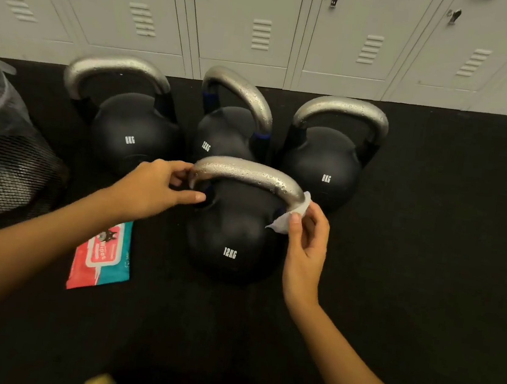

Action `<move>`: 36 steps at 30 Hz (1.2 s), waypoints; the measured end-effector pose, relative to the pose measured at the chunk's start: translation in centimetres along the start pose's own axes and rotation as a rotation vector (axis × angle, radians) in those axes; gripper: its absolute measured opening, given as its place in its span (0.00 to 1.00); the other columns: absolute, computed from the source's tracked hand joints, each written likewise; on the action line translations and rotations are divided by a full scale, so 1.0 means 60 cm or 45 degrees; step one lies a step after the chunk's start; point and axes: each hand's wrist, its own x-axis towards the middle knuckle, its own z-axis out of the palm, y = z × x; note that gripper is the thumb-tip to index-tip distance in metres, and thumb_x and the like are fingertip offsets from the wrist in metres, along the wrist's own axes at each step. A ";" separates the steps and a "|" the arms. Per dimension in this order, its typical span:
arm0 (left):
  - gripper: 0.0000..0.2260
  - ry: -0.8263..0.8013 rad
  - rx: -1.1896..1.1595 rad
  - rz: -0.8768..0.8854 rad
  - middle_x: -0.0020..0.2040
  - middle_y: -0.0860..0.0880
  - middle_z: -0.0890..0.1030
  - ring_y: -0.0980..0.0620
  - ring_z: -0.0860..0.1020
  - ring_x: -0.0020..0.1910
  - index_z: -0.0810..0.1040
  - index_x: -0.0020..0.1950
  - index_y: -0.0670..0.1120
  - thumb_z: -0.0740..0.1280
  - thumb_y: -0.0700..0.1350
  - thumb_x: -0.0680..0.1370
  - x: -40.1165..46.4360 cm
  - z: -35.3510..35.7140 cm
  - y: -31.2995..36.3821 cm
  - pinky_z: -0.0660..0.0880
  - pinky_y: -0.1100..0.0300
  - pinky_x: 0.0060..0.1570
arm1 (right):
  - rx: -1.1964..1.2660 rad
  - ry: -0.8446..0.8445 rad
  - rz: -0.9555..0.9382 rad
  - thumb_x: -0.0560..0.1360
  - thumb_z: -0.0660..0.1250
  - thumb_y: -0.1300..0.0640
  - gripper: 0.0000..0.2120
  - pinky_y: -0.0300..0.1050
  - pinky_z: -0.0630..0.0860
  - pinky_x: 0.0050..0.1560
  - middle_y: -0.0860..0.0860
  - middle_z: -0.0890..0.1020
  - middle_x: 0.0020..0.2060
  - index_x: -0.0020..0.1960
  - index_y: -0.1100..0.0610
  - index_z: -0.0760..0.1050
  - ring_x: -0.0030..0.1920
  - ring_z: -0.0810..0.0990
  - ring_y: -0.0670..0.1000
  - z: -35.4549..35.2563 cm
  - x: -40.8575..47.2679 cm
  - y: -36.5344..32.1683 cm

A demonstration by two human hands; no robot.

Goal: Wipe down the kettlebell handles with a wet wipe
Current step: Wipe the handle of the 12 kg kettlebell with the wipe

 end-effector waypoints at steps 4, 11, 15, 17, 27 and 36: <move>0.35 -0.238 0.127 -0.059 0.68 0.49 0.73 0.51 0.75 0.62 0.61 0.76 0.51 0.73 0.50 0.73 0.003 -0.016 0.006 0.70 0.58 0.60 | -0.065 0.000 -0.075 0.80 0.65 0.56 0.19 0.35 0.71 0.65 0.46 0.72 0.63 0.69 0.49 0.70 0.63 0.73 0.39 0.000 0.002 -0.005; 0.29 -0.205 0.082 -0.081 0.64 0.49 0.77 0.55 0.80 0.51 0.67 0.72 0.49 0.73 0.47 0.73 0.011 -0.027 0.017 0.75 0.57 0.57 | -0.255 -0.147 -0.302 0.78 0.67 0.57 0.22 0.42 0.72 0.66 0.40 0.70 0.63 0.68 0.39 0.69 0.66 0.73 0.46 -0.015 0.032 -0.003; 0.30 -0.203 0.131 -0.060 0.62 0.48 0.79 0.56 0.80 0.47 0.65 0.73 0.48 0.72 0.46 0.74 0.008 -0.029 0.021 0.73 0.62 0.53 | -0.201 -0.220 -0.171 0.79 0.64 0.57 0.22 0.36 0.70 0.66 0.41 0.72 0.67 0.72 0.45 0.66 0.68 0.71 0.41 -0.022 0.023 0.005; 0.29 -0.225 0.098 -0.053 0.64 0.49 0.77 0.58 0.80 0.48 0.66 0.73 0.49 0.71 0.47 0.74 0.009 -0.030 0.018 0.72 0.63 0.52 | -0.188 -0.257 -0.084 0.80 0.63 0.55 0.23 0.35 0.70 0.66 0.40 0.72 0.68 0.73 0.44 0.64 0.68 0.70 0.39 -0.026 0.018 0.014; 0.21 -0.221 0.002 0.026 0.54 0.58 0.78 0.58 0.78 0.51 0.74 0.62 0.54 0.74 0.44 0.71 0.027 -0.039 -0.002 0.71 0.69 0.46 | -0.367 -0.299 -0.447 0.80 0.63 0.54 0.20 0.53 0.72 0.68 0.50 0.75 0.67 0.71 0.53 0.68 0.69 0.73 0.48 -0.028 0.051 0.002; 0.22 0.169 0.039 0.255 0.55 0.47 0.79 0.47 0.77 0.55 0.72 0.66 0.45 0.72 0.45 0.73 0.021 0.028 -0.014 0.73 0.48 0.58 | -0.474 -0.138 -0.483 0.80 0.62 0.64 0.24 0.38 0.63 0.72 0.47 0.69 0.71 0.75 0.58 0.62 0.72 0.67 0.42 -0.010 0.030 0.019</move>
